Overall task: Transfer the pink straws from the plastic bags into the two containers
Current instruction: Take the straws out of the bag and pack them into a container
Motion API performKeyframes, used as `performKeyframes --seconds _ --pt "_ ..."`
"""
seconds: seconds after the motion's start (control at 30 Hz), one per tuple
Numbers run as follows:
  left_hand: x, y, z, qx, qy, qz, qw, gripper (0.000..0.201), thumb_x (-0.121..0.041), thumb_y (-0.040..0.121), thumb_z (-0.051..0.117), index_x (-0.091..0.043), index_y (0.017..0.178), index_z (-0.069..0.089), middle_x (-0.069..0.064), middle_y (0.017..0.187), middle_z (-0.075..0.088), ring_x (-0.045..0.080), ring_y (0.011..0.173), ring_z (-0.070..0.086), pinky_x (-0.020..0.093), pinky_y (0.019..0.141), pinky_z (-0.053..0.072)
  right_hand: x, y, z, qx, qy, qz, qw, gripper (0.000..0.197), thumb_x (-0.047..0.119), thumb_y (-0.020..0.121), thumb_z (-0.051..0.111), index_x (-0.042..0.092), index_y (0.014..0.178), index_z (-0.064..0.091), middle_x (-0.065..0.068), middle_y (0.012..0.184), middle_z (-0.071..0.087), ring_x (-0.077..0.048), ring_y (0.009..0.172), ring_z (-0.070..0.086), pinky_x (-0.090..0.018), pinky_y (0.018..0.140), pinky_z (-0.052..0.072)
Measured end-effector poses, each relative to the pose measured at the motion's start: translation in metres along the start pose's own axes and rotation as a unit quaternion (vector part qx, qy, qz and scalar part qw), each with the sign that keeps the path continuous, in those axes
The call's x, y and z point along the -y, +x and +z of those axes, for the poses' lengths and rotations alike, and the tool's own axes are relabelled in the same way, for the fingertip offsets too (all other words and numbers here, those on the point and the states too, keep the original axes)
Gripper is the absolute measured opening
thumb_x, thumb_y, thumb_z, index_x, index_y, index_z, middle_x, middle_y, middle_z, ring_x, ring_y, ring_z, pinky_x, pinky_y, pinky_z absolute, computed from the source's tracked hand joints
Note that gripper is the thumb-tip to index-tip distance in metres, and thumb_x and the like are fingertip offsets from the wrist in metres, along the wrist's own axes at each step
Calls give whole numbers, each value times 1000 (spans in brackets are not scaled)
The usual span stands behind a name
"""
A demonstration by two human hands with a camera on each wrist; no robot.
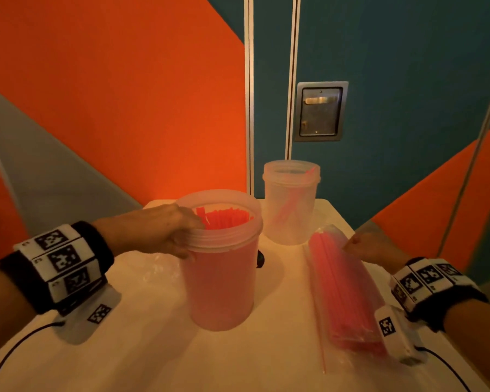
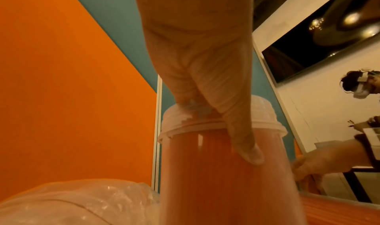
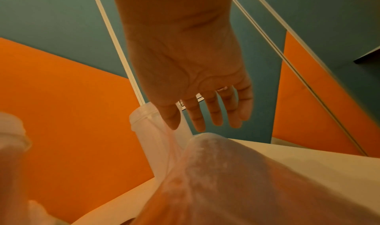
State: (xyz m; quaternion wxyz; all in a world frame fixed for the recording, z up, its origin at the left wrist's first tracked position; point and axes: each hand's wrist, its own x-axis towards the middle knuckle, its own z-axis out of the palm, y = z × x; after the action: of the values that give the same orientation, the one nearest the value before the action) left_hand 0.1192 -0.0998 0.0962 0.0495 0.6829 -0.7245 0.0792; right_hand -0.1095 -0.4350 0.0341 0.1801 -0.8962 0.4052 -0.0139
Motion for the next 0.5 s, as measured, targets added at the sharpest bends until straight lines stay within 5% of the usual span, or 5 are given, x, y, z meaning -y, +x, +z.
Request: performKeyframes --seconds 0.13,0.27,0.4,0.5 --pt "12 -12 -8 -11 17 -8 1000 24 -55 77 59 -34 86 52 -9 84 59 3 78 47 18 68 39 14 -16 -2 20 -19 -9 1000 39 20 99 33 2 132 46 -16 136 49 -28 122 48 -30 88 41" --pt "30 -21 -7 -10 54 -78 995 24 -53 76 63 -39 79 45 -13 78 52 9 74 47 30 68 43 14 -13 1 47 -28 1 999 43 26 99 36 5 135 41 -15 140 44 -27 126 44 -30 94 39" --pt "50 -23 3 -11 49 -188 981 75 -84 67 42 -19 101 61 -4 93 58 18 91 52 33 78 42 4 0 16 78 -18 26 996 73 53 90 43 12 146 21 -15 150 28 -31 135 33 -39 111 32" --pt "49 -9 4 -15 47 -252 966 46 -48 79 67 -19 112 57 2 105 58 22 104 47 26 80 29 -1 -10 18 121 -15 18 992 89 58 85 52 15 149 7 -11 154 18 -29 140 25 -36 113 28"
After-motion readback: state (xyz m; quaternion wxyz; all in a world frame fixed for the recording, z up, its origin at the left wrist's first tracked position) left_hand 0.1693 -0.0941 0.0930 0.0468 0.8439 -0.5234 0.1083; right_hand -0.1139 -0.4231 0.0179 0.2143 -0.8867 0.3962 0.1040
